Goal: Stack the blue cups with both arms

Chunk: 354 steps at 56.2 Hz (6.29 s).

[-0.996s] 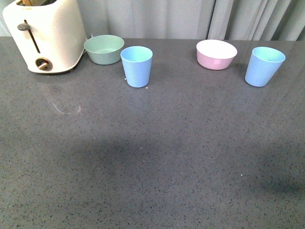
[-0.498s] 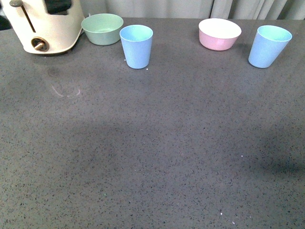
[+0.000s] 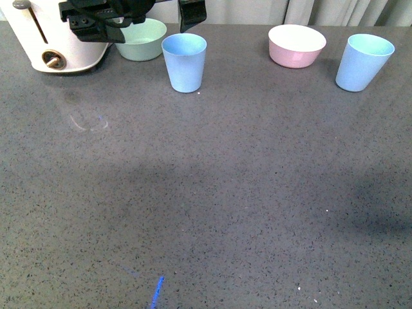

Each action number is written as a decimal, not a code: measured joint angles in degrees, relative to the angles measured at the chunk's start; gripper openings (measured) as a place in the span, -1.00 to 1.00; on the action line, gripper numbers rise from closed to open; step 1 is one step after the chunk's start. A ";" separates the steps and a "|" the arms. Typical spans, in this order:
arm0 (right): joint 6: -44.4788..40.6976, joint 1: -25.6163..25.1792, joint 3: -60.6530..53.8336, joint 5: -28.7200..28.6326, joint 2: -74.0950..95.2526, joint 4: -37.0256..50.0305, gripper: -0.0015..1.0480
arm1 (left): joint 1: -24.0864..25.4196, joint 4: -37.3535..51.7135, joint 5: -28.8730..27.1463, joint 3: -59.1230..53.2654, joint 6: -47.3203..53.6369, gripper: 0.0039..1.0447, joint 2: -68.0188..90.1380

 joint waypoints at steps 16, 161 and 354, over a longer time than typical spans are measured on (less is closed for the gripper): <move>0.02 0.00 0.00 0.00 0.00 0.00 0.83 | -0.48 -6.27 -1.79 10.88 -1.16 0.84 8.24; 0.04 0.00 0.00 0.00 0.00 0.00 0.83 | -15.12 -17.03 -3.48 14.95 -19.26 -0.18 11.47; 0.04 0.00 0.00 0.00 0.00 0.00 0.83 | 21.40 16.37 10.29 -93.85 24.87 -0.97 -122.70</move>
